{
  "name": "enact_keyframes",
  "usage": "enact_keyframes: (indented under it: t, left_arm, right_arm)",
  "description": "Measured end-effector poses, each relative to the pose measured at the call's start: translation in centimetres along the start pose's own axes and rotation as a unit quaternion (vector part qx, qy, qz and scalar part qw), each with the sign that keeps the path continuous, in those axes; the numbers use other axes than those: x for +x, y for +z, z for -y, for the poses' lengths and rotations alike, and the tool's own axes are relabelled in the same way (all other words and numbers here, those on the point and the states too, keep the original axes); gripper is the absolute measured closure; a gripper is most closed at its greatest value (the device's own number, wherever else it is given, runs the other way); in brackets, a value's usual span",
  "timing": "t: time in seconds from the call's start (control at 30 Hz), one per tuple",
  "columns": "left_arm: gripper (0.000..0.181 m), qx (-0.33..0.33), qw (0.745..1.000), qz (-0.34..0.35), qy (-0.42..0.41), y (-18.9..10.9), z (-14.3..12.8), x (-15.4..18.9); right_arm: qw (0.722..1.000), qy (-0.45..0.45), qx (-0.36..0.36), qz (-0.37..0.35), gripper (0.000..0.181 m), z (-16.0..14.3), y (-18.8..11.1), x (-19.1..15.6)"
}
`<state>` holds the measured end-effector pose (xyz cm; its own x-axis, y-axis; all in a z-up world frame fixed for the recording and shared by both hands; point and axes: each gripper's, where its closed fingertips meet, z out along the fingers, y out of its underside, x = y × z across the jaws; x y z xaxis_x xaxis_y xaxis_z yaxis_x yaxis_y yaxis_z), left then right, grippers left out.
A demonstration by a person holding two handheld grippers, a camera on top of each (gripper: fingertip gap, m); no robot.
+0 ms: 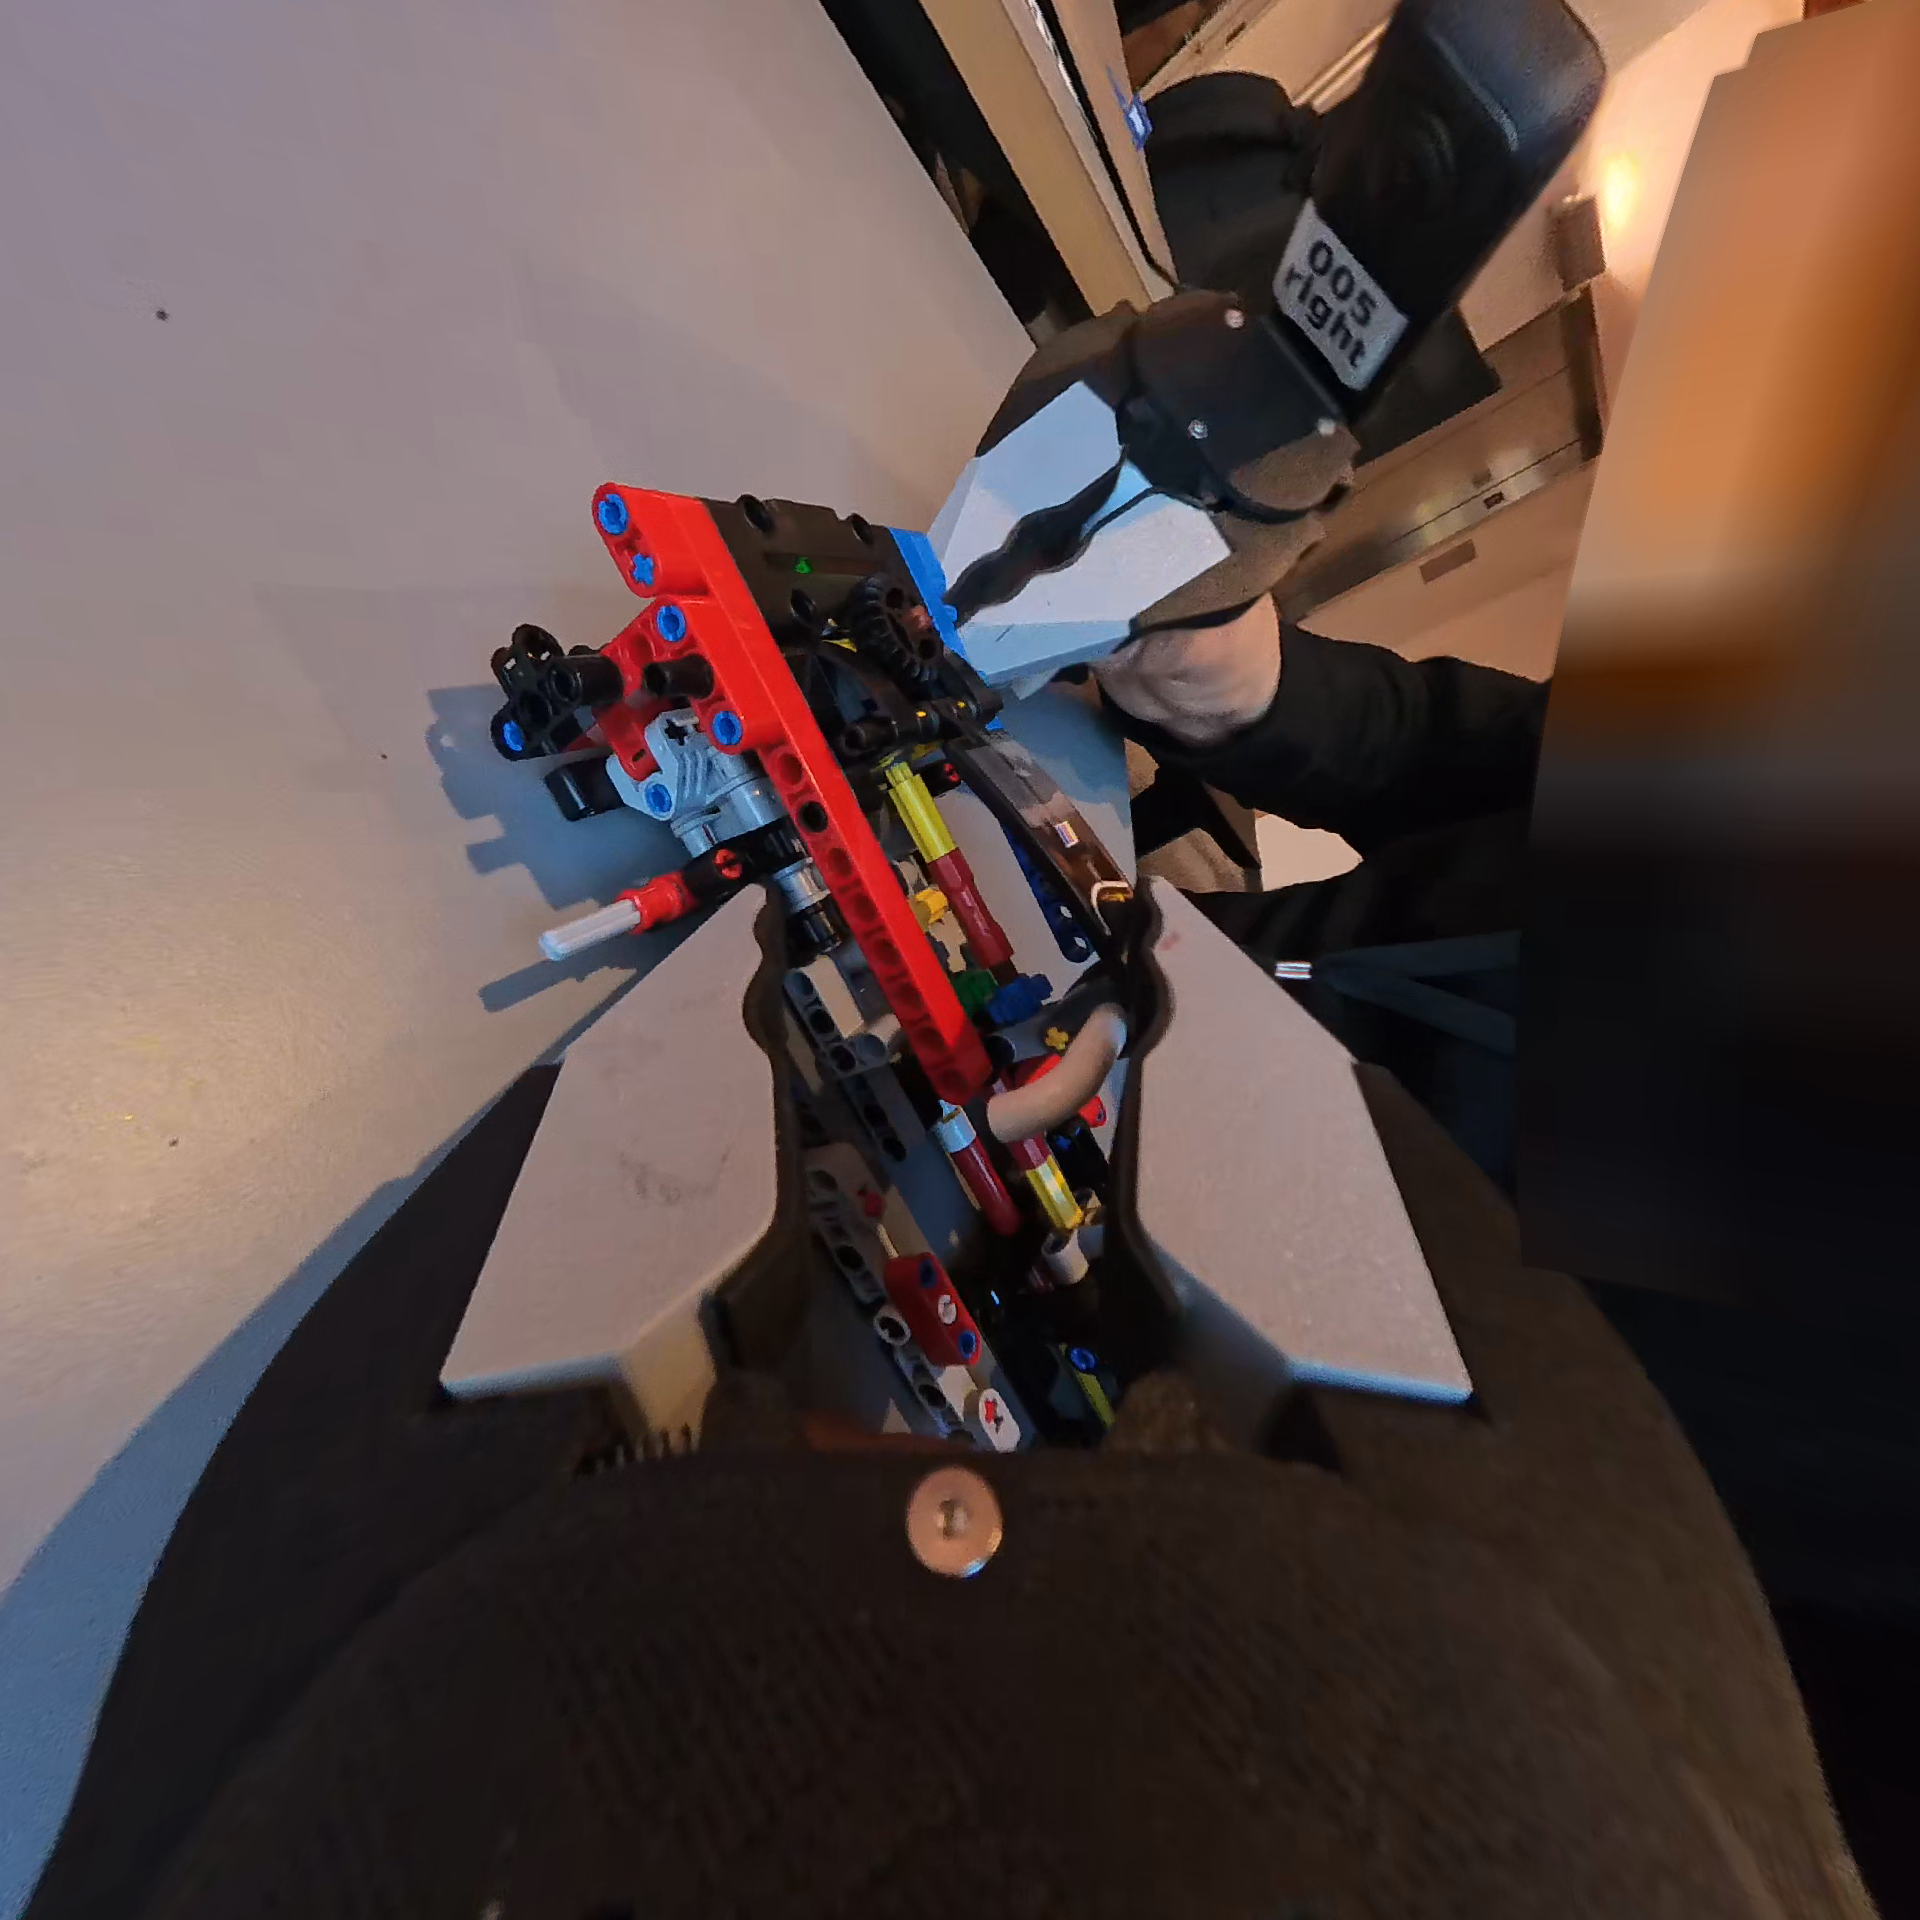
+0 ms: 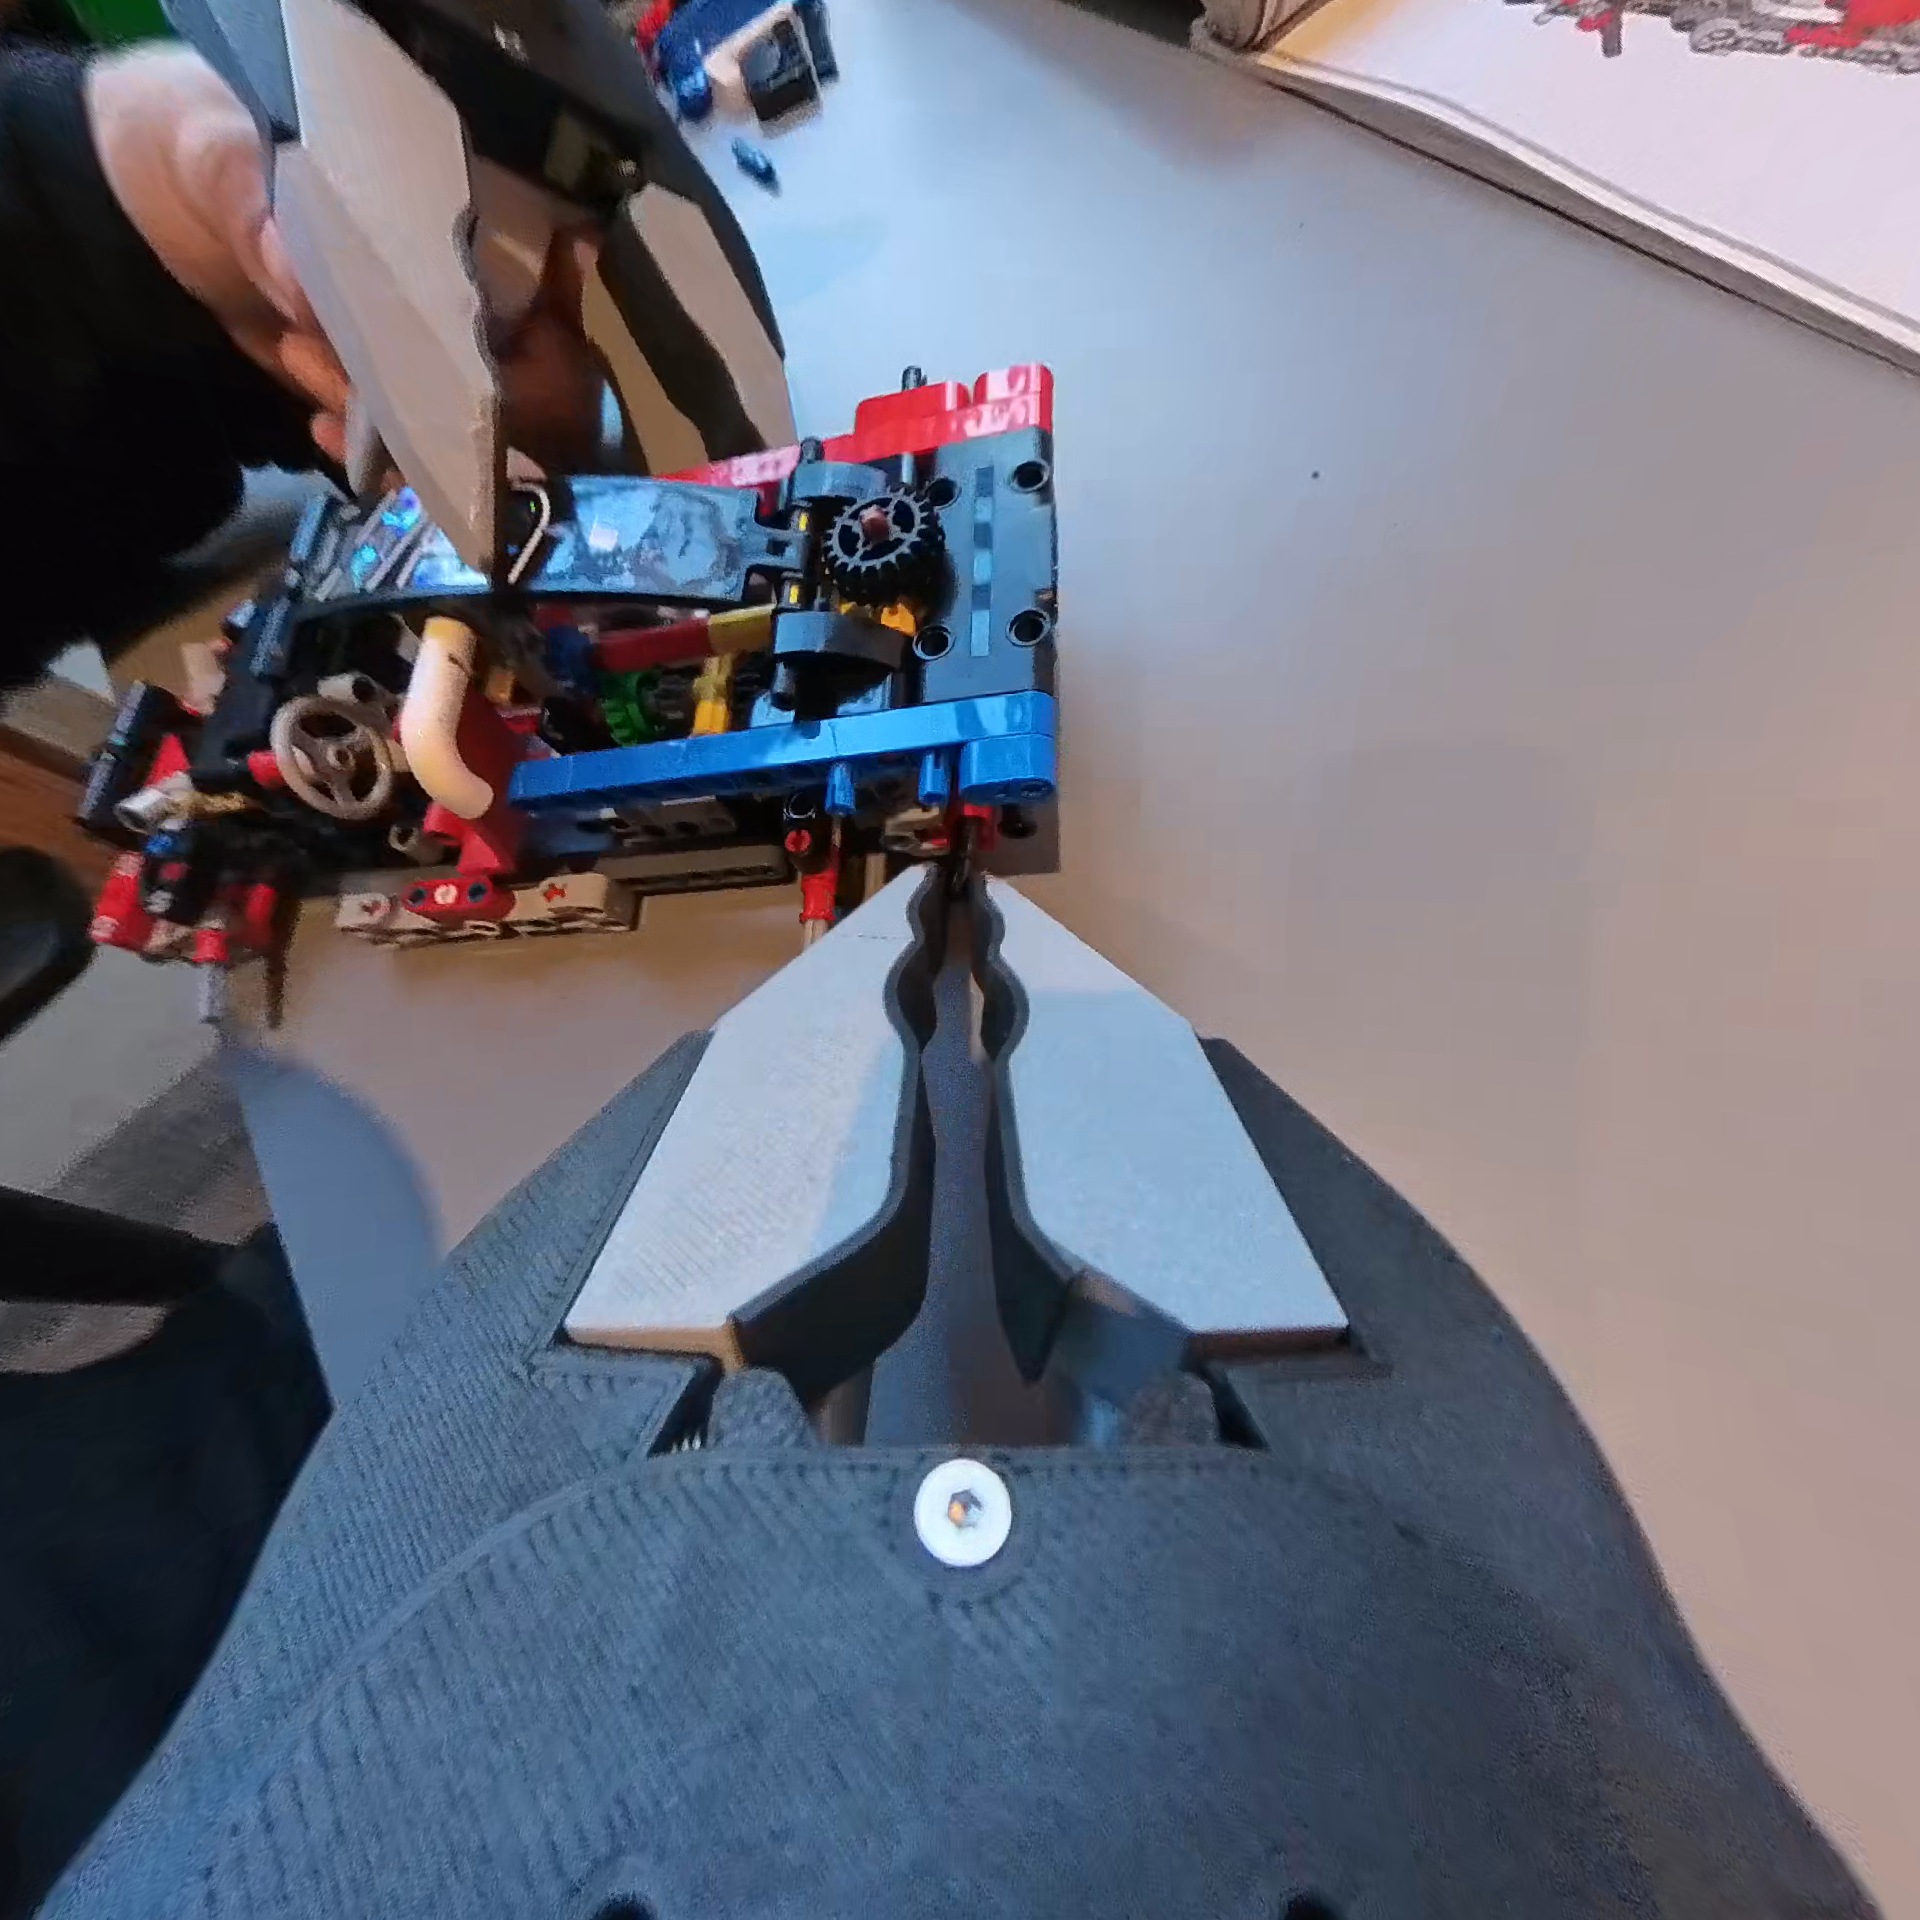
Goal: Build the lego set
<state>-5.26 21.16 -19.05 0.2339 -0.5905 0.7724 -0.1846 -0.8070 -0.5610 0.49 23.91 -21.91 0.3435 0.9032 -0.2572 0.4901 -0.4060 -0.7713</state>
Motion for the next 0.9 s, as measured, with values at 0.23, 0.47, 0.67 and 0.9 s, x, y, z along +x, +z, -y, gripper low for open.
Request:
enact_keyframes:
  t: [0.23,0.47,0.67,0.9]
  left_arm:
    - [0.119,0.012,0.999,0.026,0.041,-2.2,1.6,-0.7]
    - [0.113,-0.022,0.999,0.011,0.025,-1.1,2.8,-2.8]
    - [0.116,-0.026,0.999,0.006,0.026,-0.4,3.0,-3.0]
    - [0.116,-0.027,0.999,0.008,0.029,-0.3,3.0,-3.1]
  right_arm:
    - [0.999,0.019,-0.009,0.026,0.181,0.0,0.3,-0.1]
    - [0.999,0.028,0.001,0.021,0.181,0.4,0.4,0.4]
    - [0.999,0.038,-0.007,0.025,0.181,0.4,0.6,0.6]
    - [0.998,0.030,-0.022,0.043,0.181,0.3,0.8,1.0]
